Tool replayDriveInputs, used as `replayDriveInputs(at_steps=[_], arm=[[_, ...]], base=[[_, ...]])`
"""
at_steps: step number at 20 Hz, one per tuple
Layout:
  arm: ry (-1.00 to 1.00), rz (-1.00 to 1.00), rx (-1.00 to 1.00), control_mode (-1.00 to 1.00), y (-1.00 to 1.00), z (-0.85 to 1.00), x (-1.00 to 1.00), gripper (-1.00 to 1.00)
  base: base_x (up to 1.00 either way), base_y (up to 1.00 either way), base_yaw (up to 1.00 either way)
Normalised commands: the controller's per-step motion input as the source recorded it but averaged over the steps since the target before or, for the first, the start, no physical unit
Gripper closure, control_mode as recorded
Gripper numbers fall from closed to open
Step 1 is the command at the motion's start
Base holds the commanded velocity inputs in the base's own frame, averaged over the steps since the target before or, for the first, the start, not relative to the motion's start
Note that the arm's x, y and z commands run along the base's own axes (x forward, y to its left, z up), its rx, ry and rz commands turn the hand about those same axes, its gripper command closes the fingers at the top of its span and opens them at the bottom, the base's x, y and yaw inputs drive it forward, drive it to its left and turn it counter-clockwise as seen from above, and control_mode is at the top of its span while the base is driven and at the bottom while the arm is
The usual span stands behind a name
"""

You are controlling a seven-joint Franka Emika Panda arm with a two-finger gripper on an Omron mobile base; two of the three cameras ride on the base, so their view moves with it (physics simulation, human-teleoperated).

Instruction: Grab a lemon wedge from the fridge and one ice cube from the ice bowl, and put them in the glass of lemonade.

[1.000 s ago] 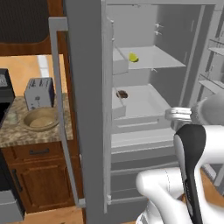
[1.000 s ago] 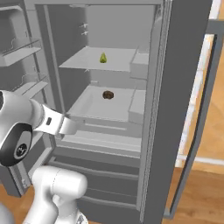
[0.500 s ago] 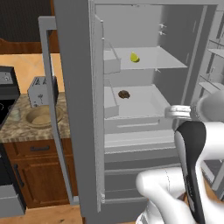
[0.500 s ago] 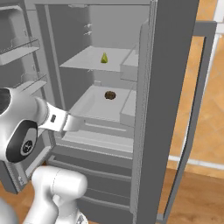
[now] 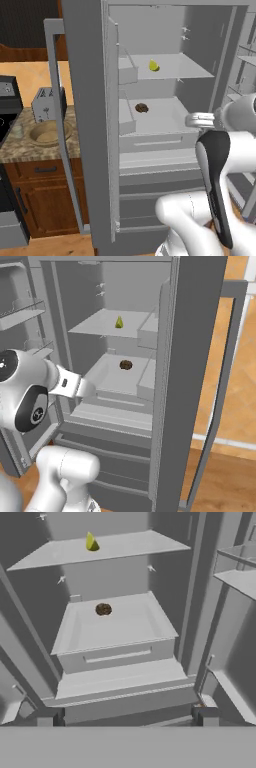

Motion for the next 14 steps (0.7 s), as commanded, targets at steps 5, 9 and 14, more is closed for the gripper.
replayDriveInputs(at_steps=[5, 9, 14], arm=[[0.00, 0.08, -0.02, -1.00, 0.15, 0.66, 0.26, -1.00], [-0.01, 0.01, -0.09, -1.00, 0.15, 0.40, 0.09, -1.00], [-0.09, 0.00, -0.05, -1.00, 0.00, 0.34, 0.00, -1.00]], base=[[0.00, 0.00, 0.00], [0.00, 0.00, 0.00], [0.00, 0.00, 0.00]])
